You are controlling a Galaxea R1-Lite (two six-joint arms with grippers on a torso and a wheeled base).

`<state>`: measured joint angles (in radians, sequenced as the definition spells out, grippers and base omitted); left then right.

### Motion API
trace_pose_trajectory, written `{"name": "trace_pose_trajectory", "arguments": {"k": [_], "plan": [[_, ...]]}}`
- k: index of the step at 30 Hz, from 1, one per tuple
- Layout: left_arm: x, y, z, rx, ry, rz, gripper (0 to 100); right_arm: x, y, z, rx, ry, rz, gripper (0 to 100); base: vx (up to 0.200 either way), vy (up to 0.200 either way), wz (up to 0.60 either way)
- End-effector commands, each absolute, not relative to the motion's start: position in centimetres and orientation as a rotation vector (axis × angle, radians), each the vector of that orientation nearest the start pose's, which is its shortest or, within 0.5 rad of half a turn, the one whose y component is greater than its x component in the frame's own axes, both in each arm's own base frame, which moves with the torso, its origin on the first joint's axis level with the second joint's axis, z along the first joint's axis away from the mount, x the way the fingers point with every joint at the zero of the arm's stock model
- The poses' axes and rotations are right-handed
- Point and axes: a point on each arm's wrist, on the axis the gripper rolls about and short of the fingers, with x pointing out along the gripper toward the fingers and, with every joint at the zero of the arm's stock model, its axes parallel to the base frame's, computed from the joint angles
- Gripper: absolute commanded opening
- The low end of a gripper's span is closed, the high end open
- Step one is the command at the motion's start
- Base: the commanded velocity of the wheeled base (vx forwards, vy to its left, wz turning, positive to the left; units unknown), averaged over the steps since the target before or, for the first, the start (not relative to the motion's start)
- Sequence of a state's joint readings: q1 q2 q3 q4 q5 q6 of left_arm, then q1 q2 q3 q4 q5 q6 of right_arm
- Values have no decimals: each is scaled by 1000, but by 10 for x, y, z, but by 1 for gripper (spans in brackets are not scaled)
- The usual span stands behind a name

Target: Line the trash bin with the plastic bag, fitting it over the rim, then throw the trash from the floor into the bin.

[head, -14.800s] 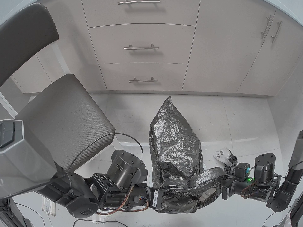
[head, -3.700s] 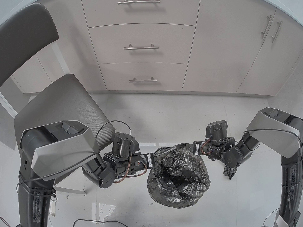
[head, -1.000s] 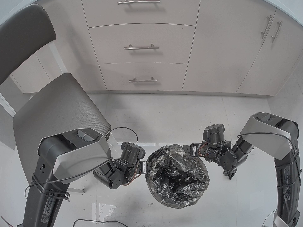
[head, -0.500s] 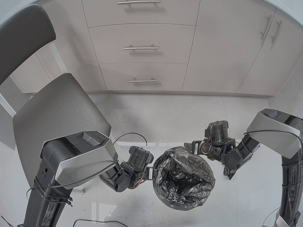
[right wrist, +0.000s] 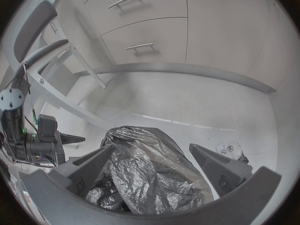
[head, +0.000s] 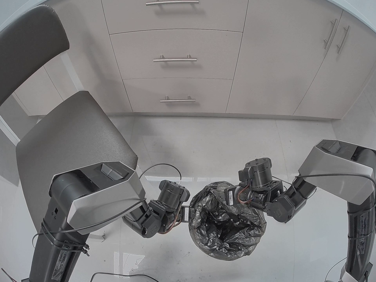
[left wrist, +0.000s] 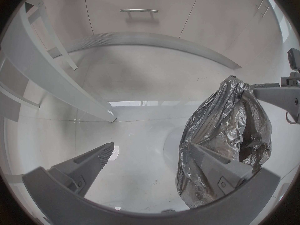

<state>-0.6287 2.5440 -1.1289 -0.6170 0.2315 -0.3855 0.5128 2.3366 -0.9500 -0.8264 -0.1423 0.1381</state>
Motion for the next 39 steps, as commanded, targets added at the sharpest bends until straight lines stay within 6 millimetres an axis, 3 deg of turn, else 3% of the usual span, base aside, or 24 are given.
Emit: {"name": "trace_pose_trajectory", "arguments": {"k": [1, 11, 16, 25, 39], "plan": [[343, -243, -64, -31, 783, -228, 100, 353, 198, -1, -74, 556, 335, 100, 0, 0, 0], [344, -243, -63, -34, 780, -227, 100, 353, 209, -6, -107, 552, 362, 100, 0, 0, 0], [343, -243, -64, -33, 783, -226, 100, 371, 197, -14, -96, 548, 308, 100, 0, 0, 0], [344, -243, -63, -35, 779, -227, 100, 386, 175, -22, -84, 558, 246, 100, 0, 0, 0], [344, -243, -64, -37, 781, -226, 100, 395, 167, -43, -83, 584, 222, 100, 0, 0, 0]]}}
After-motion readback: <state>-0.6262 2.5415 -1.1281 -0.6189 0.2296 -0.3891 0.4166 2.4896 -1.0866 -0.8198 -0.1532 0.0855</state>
